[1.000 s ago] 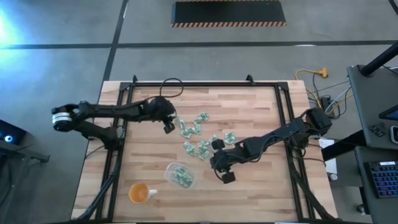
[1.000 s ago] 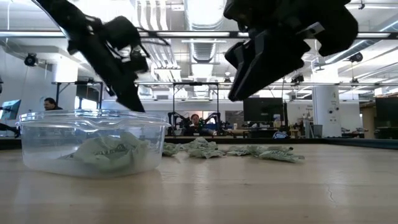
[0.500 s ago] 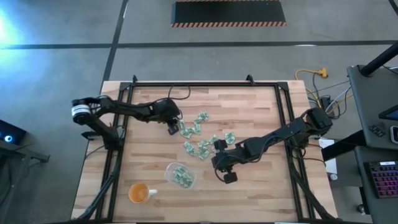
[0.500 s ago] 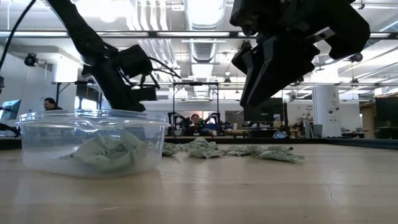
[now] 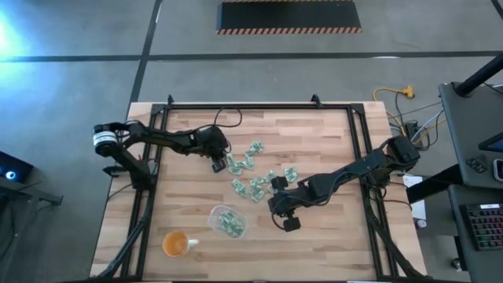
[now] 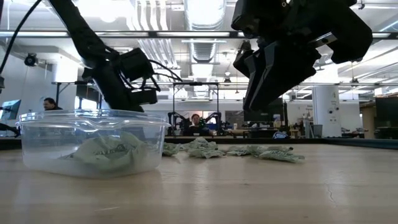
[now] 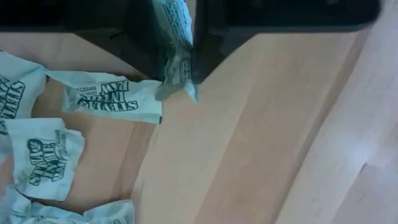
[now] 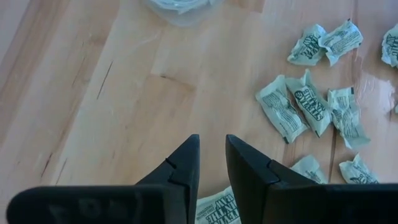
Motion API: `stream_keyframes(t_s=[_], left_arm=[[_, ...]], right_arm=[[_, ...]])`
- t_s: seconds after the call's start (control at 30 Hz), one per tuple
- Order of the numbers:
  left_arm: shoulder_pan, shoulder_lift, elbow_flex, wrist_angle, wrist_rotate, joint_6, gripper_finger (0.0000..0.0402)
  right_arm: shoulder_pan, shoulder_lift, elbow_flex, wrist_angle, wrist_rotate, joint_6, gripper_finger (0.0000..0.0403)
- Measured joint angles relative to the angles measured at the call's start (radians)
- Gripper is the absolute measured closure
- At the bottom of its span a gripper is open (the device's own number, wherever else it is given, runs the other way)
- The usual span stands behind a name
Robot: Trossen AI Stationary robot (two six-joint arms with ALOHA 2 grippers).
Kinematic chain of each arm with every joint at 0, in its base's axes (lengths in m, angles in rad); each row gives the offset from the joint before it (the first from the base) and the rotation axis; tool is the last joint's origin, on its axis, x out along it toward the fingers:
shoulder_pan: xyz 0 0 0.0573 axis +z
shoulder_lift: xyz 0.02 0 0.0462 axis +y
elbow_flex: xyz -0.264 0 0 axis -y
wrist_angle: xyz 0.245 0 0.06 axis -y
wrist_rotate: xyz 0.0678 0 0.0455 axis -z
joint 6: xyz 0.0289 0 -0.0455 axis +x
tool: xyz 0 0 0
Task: Pick and place Stevia / Truvia into bins
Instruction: Put the stevia packet into the transparent container
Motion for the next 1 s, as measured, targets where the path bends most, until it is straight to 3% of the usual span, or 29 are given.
stream_keyframes(t_s=[0.13, 0.37, 0.57, 0.73, 1.0], left_arm=[[0.0, -0.008, 0.0, -0.011, 0.002, 0.001, 0.0395], [-0.004, -0.077, -0.002, -0.108, -0.004, -0.009, 0.0398], [-0.036, -0.208, -0.008, -0.224, -0.003, -0.066, 0.04], [-0.119, -0.303, -0.008, -0.245, 0.01, -0.109, 0.0401], [-0.333, -0.386, -0.008, -0.202, 0.119, -0.11, 0.0401]], right_arm=[[0.0, 0.0, -0.008, 0.0, 0.0, 0.0, 0.0335], [-0.001, 0.0, -0.043, 0.0, 0.012, 0.003, 0.0337], [-0.003, 0.0, -0.073, 0.0, 0.066, 0.013, 0.0339], [-0.003, 0.0, -0.077, -0.016, 0.089, 0.032, 0.0339], [-0.003, 0.0, -0.078, -0.086, 0.09, 0.08, 0.0339]])
